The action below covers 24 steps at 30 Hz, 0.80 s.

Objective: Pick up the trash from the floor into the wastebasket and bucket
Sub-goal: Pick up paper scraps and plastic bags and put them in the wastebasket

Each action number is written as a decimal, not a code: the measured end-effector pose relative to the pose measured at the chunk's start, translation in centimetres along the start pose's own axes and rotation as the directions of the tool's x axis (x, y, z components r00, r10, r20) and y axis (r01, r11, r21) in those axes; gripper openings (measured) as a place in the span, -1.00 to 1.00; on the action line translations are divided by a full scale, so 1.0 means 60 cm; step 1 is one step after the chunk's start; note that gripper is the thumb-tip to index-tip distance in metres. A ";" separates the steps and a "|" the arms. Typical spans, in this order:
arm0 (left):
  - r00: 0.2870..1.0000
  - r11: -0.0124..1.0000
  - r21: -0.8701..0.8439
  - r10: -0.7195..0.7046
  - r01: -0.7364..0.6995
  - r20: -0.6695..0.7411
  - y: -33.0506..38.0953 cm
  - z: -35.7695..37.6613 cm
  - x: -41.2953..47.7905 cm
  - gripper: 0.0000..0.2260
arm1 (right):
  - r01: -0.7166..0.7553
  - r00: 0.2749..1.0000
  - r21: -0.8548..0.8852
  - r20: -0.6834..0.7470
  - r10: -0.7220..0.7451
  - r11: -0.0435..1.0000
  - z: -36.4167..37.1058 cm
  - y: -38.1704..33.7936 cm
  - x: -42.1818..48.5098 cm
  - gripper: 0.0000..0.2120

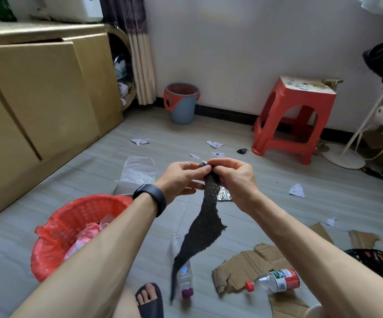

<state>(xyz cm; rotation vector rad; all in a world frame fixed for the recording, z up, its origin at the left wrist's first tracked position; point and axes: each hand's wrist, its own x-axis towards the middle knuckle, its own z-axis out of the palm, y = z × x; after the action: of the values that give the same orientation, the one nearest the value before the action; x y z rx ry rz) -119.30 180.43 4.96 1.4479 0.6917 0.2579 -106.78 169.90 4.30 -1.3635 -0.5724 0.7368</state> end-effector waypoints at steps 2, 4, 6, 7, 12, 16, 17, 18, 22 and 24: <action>0.998 0.999 -0.035 0.026 -0.028 -0.056 0.000 0.000 0.004 -0.78 | -0.040 0.999 -0.004 0.025 0.040 0.999 0.001 -0.006 -0.004 -0.81; 0.991 0.996 -0.066 0.053 -0.061 -0.126 -0.001 -0.001 0.008 -0.80 | -0.130 0.990 -0.001 0.062 0.129 0.992 -0.003 -0.010 -0.003 -0.84; 0.983 0.991 -0.091 0.086 -0.102 -0.160 -0.002 -0.005 0.009 -0.84 | -0.220 0.968 -0.033 0.115 0.222 0.975 -0.006 -0.010 -0.001 -0.77; 0.984 0.989 -0.091 0.101 -0.115 -0.148 -0.004 -0.008 0.009 -0.85 | -0.242 0.958 -0.062 0.143 0.248 0.968 -0.006 -0.007 -0.001 -0.71; 0.991 0.992 -0.075 0.094 -0.101 -0.096 -0.012 -0.006 0.012 -0.85 | -0.165 0.977 -0.003 0.137 0.164 0.986 0.001 -0.002 -0.005 -0.74; 0.998 0.968 -0.242 -0.065 0.065 0.008 0.004 -0.003 0.003 -0.84 | -0.117 0.992 0.084 0.061 0.112 0.990 0.002 -0.005 0.002 -0.74; 0.994 0.967 -0.231 -0.096 0.105 0.047 0.004 -0.005 0.002 -0.84 | -0.104 0.994 0.085 0.042 0.101 0.991 0.002 -0.003 0.003 -0.71; 0.990 0.973 -0.186 -0.124 0.135 0.071 0.002 -0.008 0.000 -0.80 | -0.090 0.996 0.082 0.026 0.088 0.993 0.002 -0.001 0.004 -0.70; 0.990 0.991 0.007 -0.134 0.134 0.040 -0.015 -0.013 0.010 -0.74 | -0.004 1.000 -0.008 -0.010 0.004 1.000 -0.005 0.005 0.010 -0.83; 0.987 0.988 0.021 -0.156 0.156 0.043 -0.019 -0.016 0.014 -0.78 | 0.078 0.994 -0.195 -0.063 -0.092 0.978 -0.012 0.008 0.016 -0.85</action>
<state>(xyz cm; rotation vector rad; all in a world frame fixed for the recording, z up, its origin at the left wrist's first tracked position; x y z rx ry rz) -119.47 181.52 3.65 1.4036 0.7686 0.0982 -105.69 170.17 3.67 -1.5276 -0.6537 0.5719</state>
